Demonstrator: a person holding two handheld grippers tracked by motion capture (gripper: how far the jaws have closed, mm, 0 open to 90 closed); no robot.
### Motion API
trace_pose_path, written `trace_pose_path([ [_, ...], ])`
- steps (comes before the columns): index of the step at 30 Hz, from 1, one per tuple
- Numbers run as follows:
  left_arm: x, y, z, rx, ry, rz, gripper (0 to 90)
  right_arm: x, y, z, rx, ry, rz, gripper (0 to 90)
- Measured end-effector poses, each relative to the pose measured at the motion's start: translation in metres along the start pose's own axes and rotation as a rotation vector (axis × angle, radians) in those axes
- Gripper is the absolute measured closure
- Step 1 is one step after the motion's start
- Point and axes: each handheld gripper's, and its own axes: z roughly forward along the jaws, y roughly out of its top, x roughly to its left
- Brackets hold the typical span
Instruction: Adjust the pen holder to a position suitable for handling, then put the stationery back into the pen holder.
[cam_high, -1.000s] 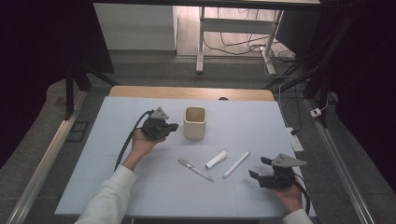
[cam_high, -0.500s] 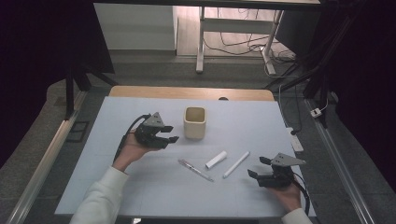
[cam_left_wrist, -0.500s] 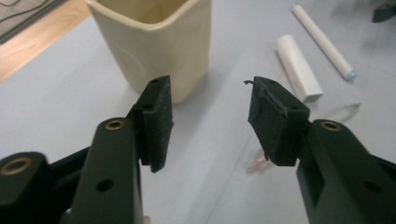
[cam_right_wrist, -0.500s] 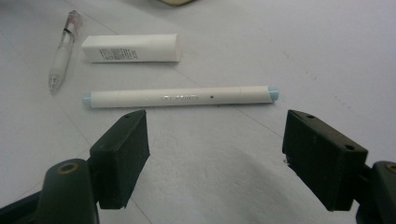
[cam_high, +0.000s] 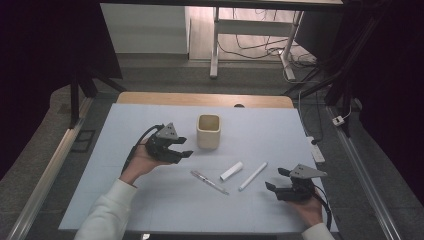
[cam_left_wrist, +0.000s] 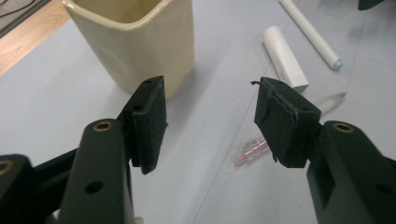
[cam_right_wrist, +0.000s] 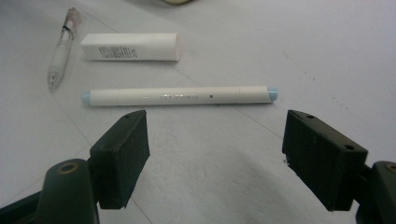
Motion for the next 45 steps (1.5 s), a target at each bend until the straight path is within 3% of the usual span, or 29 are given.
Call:
trace_pose_path([
  [9,-0.009,0.008,0.003,0.007,-0.068,0.07,42.2,0.0,0.0,-0.001,-0.001,0.003,0.003,22.8],
  [15,-0.015,0.009,0.012,0.049,-0.114,0.133,41.9,0.001,0.0,-0.001,0.002,-0.004,0.001,22.8],
  [21,-0.019,0.01,0.022,0.079,-0.159,0.169,41.3,0.002,0.0,-0.004,-0.003,-0.007,0.003,22.7],
  [26,-0.023,0.009,0.032,0.123,-0.177,0.193,40.8,0.002,0.0,-0.002,0.002,-0.009,0.001,22.7],
  [45,-0.05,0.014,0.07,0.213,-0.227,0.287,39.6,0.001,-0.001,0.001,0.017,-0.006,-0.004,22.7],
])
